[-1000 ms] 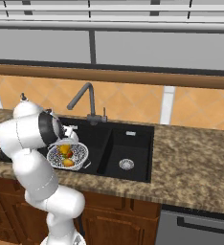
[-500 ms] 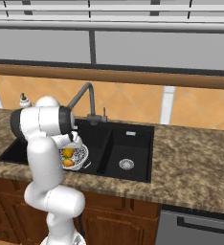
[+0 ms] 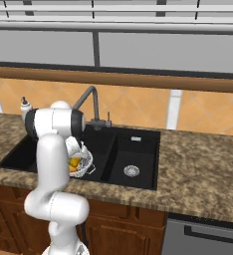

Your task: Put the colander in the sink, put the mango, mango, mango in the colander, and turn on the sink faucet and pour water over the colander.

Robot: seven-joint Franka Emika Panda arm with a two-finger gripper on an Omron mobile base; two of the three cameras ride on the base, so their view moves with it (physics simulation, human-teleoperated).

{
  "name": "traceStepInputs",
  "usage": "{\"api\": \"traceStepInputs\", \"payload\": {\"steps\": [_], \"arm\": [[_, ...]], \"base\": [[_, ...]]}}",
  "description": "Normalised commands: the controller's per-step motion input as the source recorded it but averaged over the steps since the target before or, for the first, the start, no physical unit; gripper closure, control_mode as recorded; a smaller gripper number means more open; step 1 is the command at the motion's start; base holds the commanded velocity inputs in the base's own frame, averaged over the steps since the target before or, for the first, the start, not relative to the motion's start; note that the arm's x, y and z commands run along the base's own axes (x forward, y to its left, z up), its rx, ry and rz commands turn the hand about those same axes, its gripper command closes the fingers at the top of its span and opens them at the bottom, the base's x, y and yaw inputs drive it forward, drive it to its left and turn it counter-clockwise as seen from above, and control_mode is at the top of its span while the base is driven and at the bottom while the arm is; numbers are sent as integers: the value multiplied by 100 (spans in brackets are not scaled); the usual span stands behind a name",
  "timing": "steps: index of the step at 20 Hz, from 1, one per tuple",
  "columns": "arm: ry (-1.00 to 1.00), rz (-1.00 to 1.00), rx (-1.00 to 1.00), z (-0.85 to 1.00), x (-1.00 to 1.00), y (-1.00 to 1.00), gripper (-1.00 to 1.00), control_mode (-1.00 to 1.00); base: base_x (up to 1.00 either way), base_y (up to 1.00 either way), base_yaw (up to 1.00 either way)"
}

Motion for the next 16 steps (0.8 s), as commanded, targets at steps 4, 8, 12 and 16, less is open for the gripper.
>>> {"api": "traceStepInputs", "payload": {"steps": [4, 8, 12, 16], "arm": [[0, 0, -6, -36, 21, -14, 100, -100], [0, -1, -5, -20, -2, -15, 100, -100], [0, -4, -3, -21, -28, -28, 100, -100], [0, -5, -1, -26, -36, -27, 100, -100]], "base": [[0, 0, 0], [0, 0, 0], [0, 0, 0], [0, 0, 0]]}}
